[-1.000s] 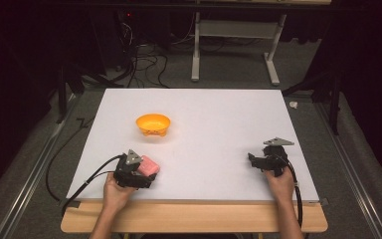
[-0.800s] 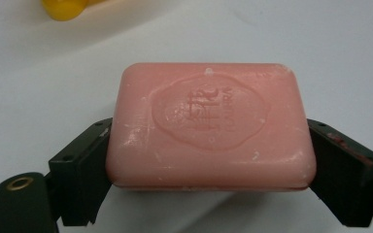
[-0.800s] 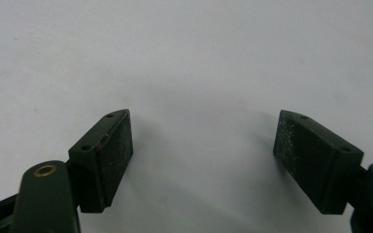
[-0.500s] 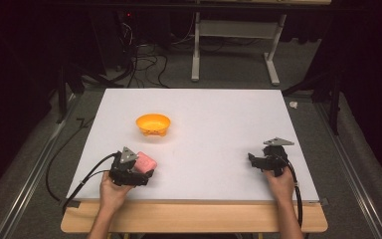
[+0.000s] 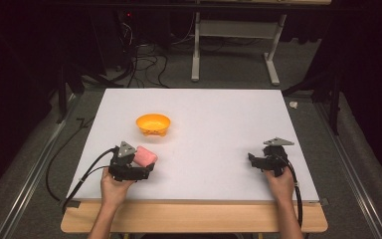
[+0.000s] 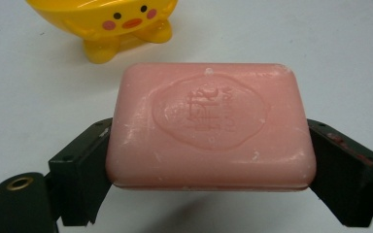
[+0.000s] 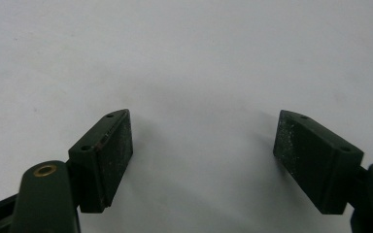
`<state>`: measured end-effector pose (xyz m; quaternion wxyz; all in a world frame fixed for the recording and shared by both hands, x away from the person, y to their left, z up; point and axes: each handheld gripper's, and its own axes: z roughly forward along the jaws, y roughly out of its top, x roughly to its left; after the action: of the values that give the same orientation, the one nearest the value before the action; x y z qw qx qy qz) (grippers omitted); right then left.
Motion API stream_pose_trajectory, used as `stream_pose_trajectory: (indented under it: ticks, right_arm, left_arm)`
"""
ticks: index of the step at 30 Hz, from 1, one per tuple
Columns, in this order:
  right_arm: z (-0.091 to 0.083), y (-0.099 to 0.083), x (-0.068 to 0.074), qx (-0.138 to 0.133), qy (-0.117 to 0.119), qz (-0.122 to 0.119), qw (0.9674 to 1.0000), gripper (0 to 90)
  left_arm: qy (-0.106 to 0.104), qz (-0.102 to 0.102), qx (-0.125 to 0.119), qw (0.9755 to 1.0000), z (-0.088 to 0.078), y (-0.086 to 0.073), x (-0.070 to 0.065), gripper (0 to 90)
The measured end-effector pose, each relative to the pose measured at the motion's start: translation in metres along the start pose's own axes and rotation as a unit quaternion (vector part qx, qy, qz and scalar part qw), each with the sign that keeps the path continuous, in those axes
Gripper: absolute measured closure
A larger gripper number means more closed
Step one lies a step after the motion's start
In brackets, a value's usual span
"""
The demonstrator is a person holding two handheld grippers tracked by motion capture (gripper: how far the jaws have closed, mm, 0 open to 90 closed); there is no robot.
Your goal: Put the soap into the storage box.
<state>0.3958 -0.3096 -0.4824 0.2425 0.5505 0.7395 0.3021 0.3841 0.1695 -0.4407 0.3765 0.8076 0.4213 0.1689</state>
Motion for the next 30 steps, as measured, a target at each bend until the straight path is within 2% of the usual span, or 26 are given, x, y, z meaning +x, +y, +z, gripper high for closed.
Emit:
stream_pose_trajectory:
  ticks: [15,16,28,30]
  right_arm:
    - [0.0,0.0,0.0,0.0,0.0,0.0,1.0,22.6]
    - [0.0,0.0,0.0,-0.001,0.0,0.0,1.0,22.6]
    - [0.0,0.0,0.0,-0.001,0.0,-0.001,1.0,22.5]
    - [0.0,0.0,0.0,-0.001,0.0,-0.001,1.0,22.6]
  left_arm:
    - [0.015,-0.012,-0.016,0.9997,-0.005,0.022,0.002,13.7]
    - [0.011,-0.02,-0.02,0.9996,-0.005,0.025,0.003,13.7]
    - [0.021,-0.03,-0.02,0.9991,-0.002,0.045,0.006,13.7]
    - [0.029,-0.031,-0.017,0.999,-0.001,0.052,0.008,13.7]
